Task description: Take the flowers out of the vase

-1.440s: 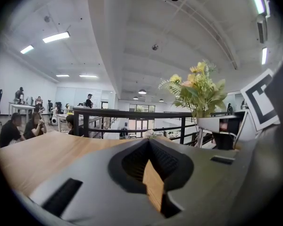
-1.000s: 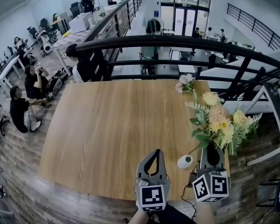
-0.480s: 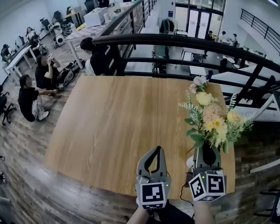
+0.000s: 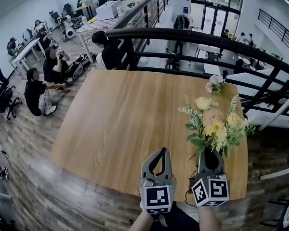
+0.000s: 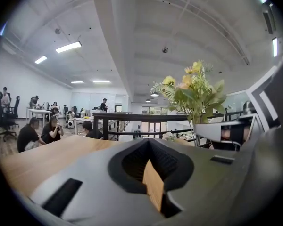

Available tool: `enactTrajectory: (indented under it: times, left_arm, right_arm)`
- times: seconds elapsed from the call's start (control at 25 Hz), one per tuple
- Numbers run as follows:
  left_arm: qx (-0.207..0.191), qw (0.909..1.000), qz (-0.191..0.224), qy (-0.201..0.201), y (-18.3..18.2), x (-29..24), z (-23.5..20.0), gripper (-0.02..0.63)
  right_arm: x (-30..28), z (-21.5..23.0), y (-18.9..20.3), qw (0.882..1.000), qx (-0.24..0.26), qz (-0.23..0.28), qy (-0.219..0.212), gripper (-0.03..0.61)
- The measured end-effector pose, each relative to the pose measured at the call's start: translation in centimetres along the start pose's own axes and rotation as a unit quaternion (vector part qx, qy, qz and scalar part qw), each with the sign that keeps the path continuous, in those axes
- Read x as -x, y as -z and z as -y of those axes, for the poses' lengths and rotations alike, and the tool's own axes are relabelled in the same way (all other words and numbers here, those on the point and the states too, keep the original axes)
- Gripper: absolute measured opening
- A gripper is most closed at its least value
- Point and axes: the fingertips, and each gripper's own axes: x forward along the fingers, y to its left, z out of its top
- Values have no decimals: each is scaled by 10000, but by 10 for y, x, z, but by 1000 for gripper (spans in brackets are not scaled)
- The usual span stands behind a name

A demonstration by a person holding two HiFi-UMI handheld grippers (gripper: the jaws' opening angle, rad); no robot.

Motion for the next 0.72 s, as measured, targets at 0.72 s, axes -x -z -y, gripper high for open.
enactTrajectory:
  times: [0.72]
  left_arm:
    - [24, 9993, -381, 7, 32, 10, 1, 15]
  right_arm:
    - [14, -5, 50, 9985, -98, -544, 5, 40]
